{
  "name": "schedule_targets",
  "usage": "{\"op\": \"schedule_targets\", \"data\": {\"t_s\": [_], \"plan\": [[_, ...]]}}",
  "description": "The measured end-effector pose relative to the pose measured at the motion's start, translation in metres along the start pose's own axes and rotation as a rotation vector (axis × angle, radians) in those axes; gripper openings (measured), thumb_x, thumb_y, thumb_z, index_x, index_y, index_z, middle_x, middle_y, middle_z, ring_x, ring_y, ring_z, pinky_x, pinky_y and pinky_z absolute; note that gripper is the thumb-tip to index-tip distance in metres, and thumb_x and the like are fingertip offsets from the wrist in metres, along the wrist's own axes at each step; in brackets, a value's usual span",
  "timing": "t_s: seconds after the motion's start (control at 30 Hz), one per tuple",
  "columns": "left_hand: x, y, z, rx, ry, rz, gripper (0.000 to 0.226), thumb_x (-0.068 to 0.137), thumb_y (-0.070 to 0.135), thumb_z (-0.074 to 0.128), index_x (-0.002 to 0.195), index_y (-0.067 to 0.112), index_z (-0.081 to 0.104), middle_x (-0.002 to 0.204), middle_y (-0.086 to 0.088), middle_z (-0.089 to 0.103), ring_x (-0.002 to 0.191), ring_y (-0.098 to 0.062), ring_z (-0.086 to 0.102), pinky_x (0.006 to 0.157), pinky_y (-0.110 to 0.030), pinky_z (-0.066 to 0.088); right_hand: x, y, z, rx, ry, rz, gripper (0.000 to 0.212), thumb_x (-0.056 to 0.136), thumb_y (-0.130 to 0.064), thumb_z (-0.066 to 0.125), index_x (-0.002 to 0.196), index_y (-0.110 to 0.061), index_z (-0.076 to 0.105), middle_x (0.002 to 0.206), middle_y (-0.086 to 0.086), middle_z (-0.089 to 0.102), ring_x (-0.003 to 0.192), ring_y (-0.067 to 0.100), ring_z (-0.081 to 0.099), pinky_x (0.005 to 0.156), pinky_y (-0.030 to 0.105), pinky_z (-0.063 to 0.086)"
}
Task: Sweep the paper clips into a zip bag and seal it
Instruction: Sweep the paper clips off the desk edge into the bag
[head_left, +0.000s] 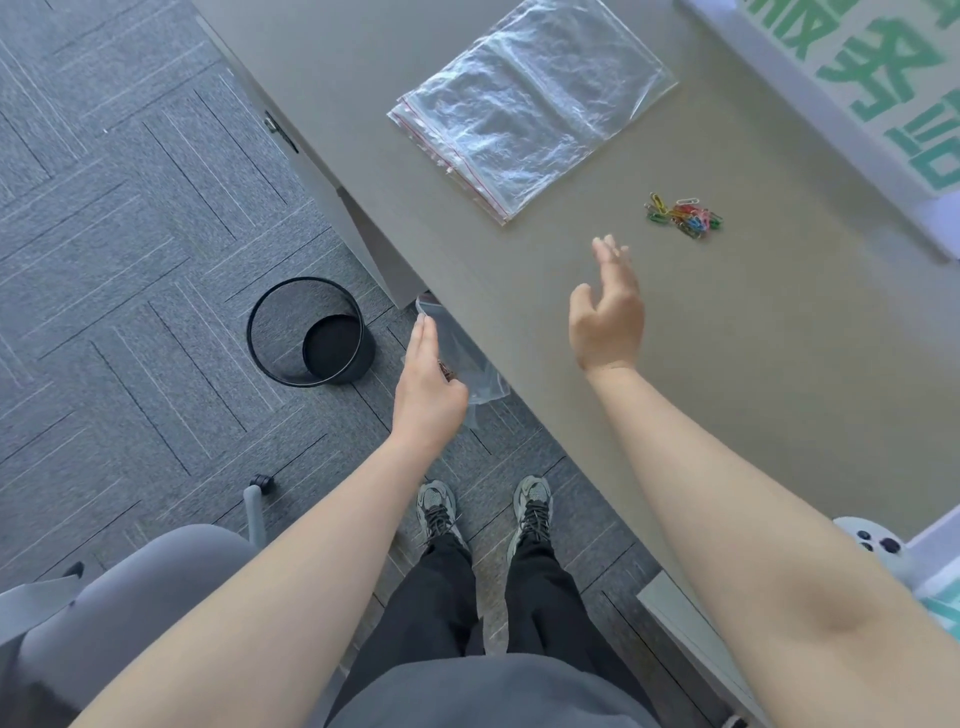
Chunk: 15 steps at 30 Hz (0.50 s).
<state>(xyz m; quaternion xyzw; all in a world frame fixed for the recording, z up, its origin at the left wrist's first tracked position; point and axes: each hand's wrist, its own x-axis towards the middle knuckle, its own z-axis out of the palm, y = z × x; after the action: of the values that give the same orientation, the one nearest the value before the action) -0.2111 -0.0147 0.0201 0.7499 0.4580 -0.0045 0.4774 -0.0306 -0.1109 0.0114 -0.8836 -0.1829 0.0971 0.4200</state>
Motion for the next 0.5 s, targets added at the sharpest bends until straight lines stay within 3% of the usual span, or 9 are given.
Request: {"op": "schedule_targets", "data": {"t_s": [0.27, 0.5], "plan": [[-0.001, 0.014, 0.009, 0.066, 0.019, -0.014, 0.079, 0.087, -0.004, 0.046, 0.153, 0.018, 0.01, 0.16, 0.009, 0.006, 0.143, -0.006, 0.014, 0.097, -0.01, 0.016, 0.074, 0.043, -0.048, -0.475, -0.065, 0.018, 0.065, 0.091, -0.021, 0.047, 0.151, -0.011, 0.022, 0.16, 0.015, 0.013, 0.147, 0.035, 0.005, 0.119, 0.038, 0.008], [-0.001, 0.018, 0.022, 0.08, 0.039, -0.026, 0.079, 0.085, -0.004, 0.045, 0.153, 0.018, 0.01, 0.16, 0.008, 0.006, 0.143, -0.006, 0.015, 0.097, -0.014, 0.022, 0.105, 0.062, -0.057, -0.634, -0.172, 0.003, 0.064, 0.096, -0.04, 0.039, 0.153, -0.023, 0.014, 0.161, 0.012, 0.002, 0.147, 0.038, -0.003, 0.119, 0.042, 0.001]]}}
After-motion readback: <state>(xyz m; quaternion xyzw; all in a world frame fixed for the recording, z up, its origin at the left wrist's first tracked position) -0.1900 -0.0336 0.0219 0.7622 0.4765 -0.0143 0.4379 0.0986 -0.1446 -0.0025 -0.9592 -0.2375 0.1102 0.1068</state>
